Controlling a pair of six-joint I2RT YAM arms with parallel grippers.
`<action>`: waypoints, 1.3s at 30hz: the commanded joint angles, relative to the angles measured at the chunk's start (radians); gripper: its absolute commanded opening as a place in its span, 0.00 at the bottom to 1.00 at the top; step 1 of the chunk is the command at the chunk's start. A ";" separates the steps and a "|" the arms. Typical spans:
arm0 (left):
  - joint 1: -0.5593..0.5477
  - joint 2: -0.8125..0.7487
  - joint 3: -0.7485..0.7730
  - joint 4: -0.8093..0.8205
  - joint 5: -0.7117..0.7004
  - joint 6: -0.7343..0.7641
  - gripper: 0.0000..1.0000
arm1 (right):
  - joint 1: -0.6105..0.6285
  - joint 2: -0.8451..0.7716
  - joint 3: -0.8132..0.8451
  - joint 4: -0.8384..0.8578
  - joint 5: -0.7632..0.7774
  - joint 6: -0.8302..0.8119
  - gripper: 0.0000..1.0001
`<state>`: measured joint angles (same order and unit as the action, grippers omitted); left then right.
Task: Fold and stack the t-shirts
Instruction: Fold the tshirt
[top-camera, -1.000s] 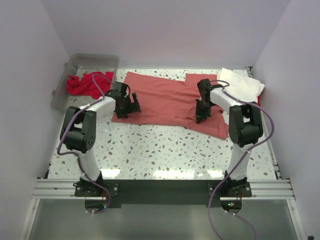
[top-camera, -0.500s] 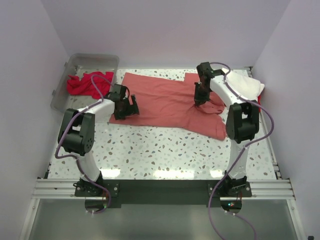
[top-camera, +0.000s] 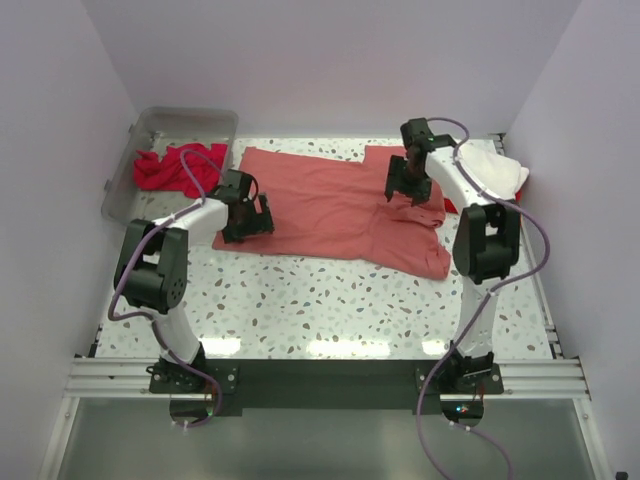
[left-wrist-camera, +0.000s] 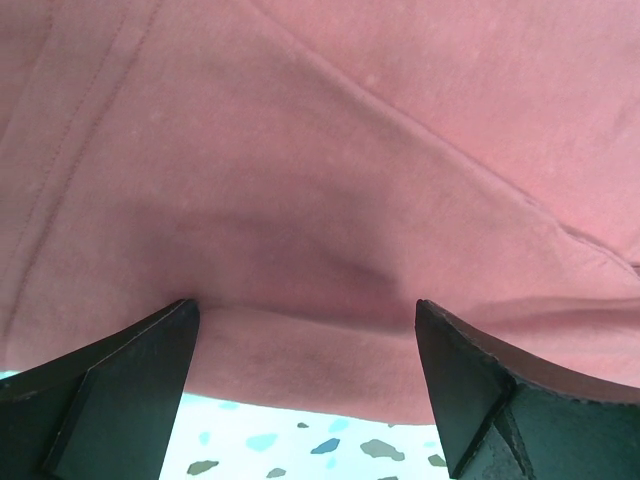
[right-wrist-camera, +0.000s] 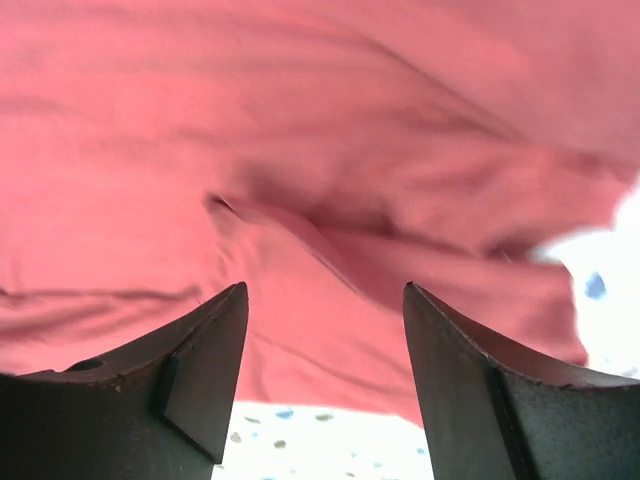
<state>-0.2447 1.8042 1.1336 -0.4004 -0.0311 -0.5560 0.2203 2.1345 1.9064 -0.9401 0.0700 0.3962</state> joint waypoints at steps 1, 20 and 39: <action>0.001 -0.052 0.034 -0.052 -0.038 0.002 0.95 | -0.041 -0.194 -0.122 0.023 0.033 0.003 0.67; 0.001 -0.046 -0.057 0.077 0.025 -0.019 0.95 | -0.050 -0.553 -0.786 0.107 -0.125 0.133 0.68; 0.001 -0.037 -0.127 0.104 0.011 0.010 0.95 | -0.254 -0.739 -0.980 0.129 -0.053 0.046 0.55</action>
<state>-0.2447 1.7538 1.0420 -0.3000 -0.0147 -0.5587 -0.0254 1.3884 0.9390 -0.8509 -0.0120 0.4637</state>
